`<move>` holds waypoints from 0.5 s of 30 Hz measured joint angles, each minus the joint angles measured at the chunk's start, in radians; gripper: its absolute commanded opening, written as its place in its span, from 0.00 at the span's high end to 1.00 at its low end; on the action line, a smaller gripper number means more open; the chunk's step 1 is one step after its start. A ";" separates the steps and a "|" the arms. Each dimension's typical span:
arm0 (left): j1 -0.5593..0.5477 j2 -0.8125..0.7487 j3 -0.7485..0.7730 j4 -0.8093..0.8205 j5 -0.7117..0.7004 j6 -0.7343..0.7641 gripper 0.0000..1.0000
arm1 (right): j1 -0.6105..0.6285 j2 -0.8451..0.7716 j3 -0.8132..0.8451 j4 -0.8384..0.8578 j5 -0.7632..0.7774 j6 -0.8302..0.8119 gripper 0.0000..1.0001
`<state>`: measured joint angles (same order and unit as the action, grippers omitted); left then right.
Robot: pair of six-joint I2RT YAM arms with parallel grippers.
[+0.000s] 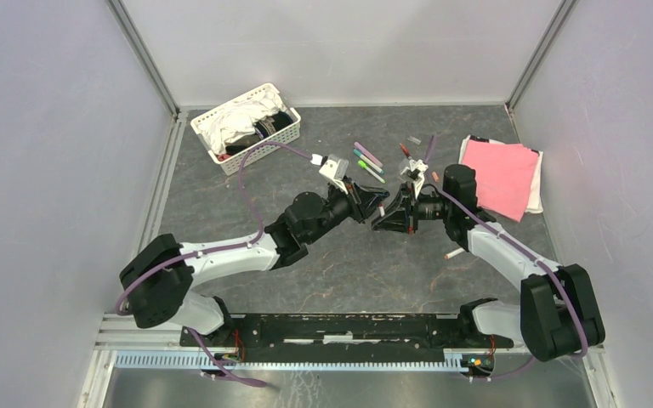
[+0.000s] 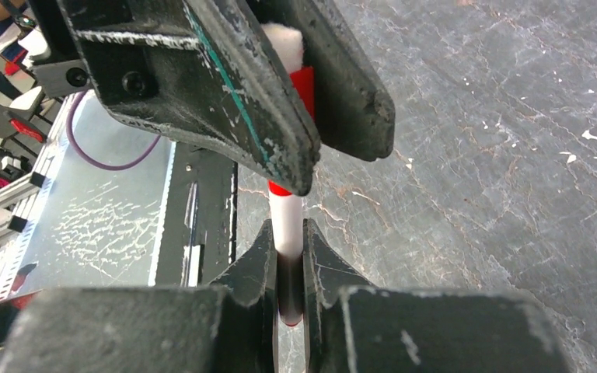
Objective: Insert the pens into the pen caps
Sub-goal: Press the pen cap onto the pen.
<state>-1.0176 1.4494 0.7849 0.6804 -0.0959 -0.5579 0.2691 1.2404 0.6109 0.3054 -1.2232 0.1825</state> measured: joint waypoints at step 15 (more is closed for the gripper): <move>0.024 -0.103 -0.063 -0.005 0.016 -0.066 0.86 | 0.043 -0.009 -0.034 0.082 -0.002 -0.018 1.00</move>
<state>-0.9932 1.3464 0.7216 0.6754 -0.0803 -0.6239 0.3122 1.2316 0.5766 0.3878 -1.2255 0.1642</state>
